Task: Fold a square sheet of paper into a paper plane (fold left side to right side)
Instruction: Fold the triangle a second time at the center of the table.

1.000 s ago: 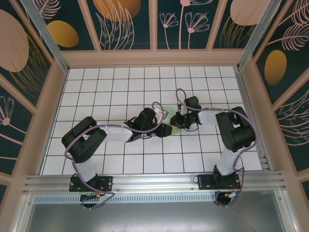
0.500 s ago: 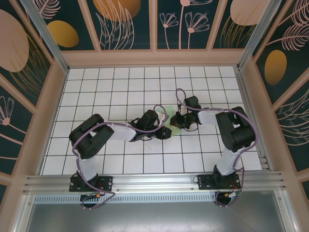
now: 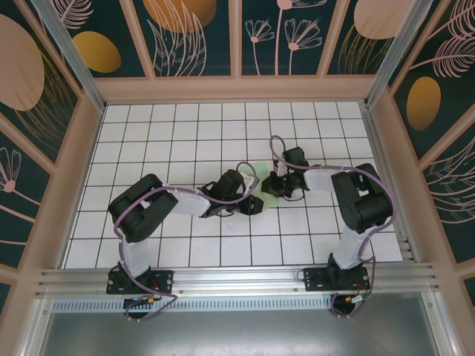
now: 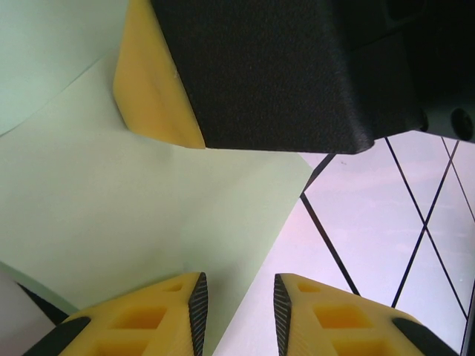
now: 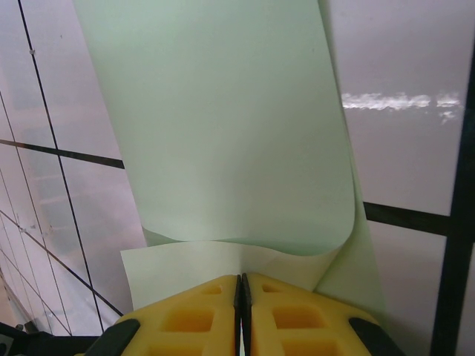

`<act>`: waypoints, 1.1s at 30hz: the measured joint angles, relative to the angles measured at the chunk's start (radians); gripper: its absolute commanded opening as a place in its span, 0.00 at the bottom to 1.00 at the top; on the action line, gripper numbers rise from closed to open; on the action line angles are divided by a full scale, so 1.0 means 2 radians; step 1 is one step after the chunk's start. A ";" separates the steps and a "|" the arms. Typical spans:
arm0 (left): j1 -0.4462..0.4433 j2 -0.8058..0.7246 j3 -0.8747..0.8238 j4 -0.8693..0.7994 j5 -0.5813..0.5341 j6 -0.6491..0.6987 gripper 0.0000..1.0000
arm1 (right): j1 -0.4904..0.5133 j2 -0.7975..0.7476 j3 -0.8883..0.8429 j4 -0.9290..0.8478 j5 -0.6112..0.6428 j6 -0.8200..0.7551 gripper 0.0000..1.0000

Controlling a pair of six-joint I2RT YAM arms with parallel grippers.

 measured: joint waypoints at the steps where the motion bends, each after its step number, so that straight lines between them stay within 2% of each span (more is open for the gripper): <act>1: 0.000 0.000 0.000 0.000 0.000 0.000 0.33 | 0.000 0.000 0.000 0.000 0.000 0.000 0.15; 10: -0.008 0.000 0.000 -0.003 -0.021 0.004 0.30 | 0.000 -0.005 0.001 -0.002 0.003 0.000 0.14; 18: -0.015 0.000 0.000 -0.004 -0.041 0.005 0.28 | -0.002 -0.045 0.002 -0.013 0.019 0.000 0.14; 25: -0.017 0.000 0.000 -0.006 -0.049 0.005 0.25 | -0.002 -0.082 -0.006 -0.017 0.021 0.003 0.07; 33: -0.018 0.000 0.004 -0.015 -0.054 0.005 0.23 | 0.004 -0.077 -0.027 -0.012 0.006 0.010 0.04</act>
